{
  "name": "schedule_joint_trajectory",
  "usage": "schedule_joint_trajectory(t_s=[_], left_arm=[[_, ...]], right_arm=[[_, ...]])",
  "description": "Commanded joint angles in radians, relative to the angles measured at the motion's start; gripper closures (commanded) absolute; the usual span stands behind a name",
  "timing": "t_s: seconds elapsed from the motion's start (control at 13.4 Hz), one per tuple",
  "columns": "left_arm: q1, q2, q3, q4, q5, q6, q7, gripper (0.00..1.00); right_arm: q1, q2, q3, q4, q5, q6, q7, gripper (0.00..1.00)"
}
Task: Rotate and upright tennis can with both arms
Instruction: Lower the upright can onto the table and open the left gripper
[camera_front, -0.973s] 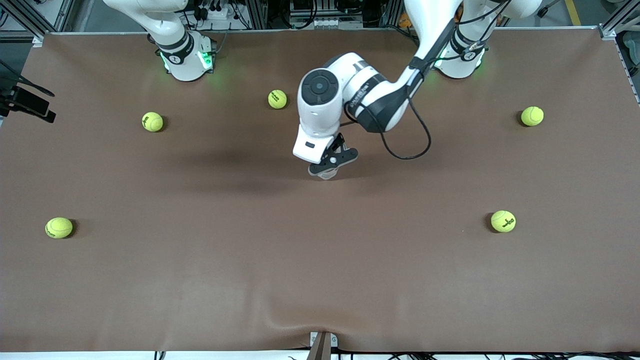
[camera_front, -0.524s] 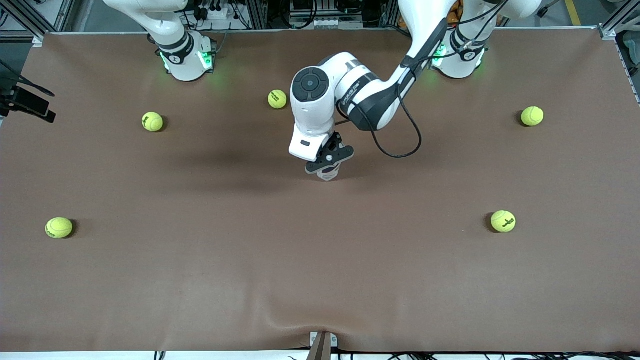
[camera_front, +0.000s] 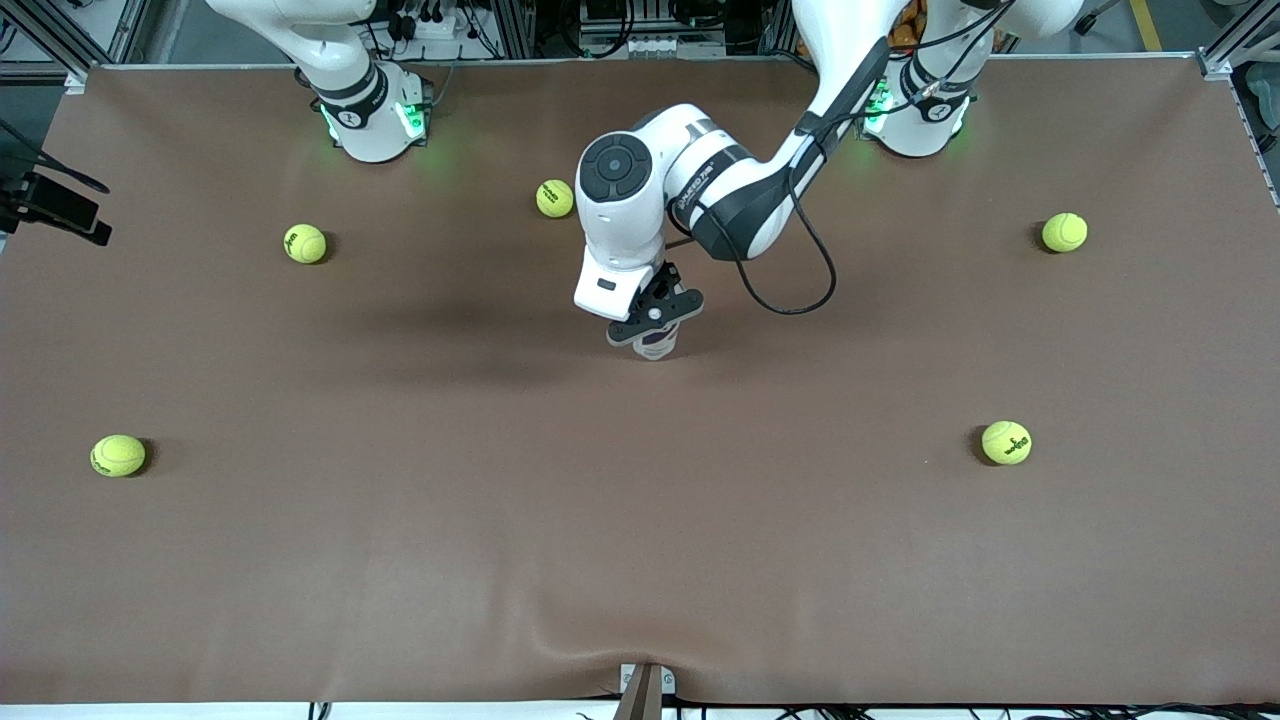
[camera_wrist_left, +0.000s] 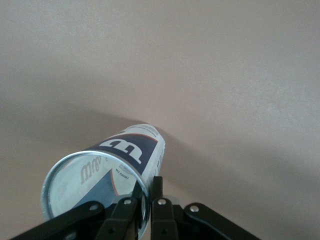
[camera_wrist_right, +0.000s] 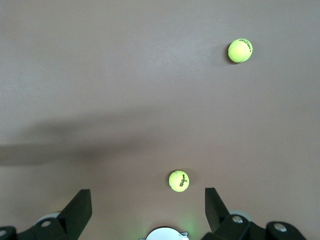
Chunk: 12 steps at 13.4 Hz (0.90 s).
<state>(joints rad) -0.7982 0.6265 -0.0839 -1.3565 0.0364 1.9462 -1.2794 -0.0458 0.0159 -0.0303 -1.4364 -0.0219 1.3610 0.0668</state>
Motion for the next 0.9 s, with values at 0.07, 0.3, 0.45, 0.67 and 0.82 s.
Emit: schedule_joint_trajectory(t_s=[0.07,0.3,0.45,0.67,0.82], left_arm=[[-0.016,0.018,0.013,0.03,0.025,0.0,-0.031,0.61],[-0.016,0.007,0.012,0.03,0.023,-0.001,-0.031,0.54],[-0.013,-0.027,0.012,0.031,0.02,-0.013,-0.031,0.42],[-0.003,-0.082,0.007,0.031,0.011,-0.033,-0.026,0.0],[0.016,-0.105,0.004,0.033,0.013,-0.064,-0.018,0.0]], right_arm=[[-0.011,-0.007,0.01,-0.003,-0.01,-0.007,-0.002,0.0],[-0.011,-0.007,0.012,-0.003,-0.01,-0.007,-0.002,0.0],[-0.011,-0.007,0.012,-0.003,-0.01,-0.007,-0.002,0.0],[-0.014,-0.007,0.01,-0.001,-0.012,-0.007,-0.002,0.0],[-0.014,-0.007,0.01,-0.001,-0.012,-0.003,-0.001,0.0]])
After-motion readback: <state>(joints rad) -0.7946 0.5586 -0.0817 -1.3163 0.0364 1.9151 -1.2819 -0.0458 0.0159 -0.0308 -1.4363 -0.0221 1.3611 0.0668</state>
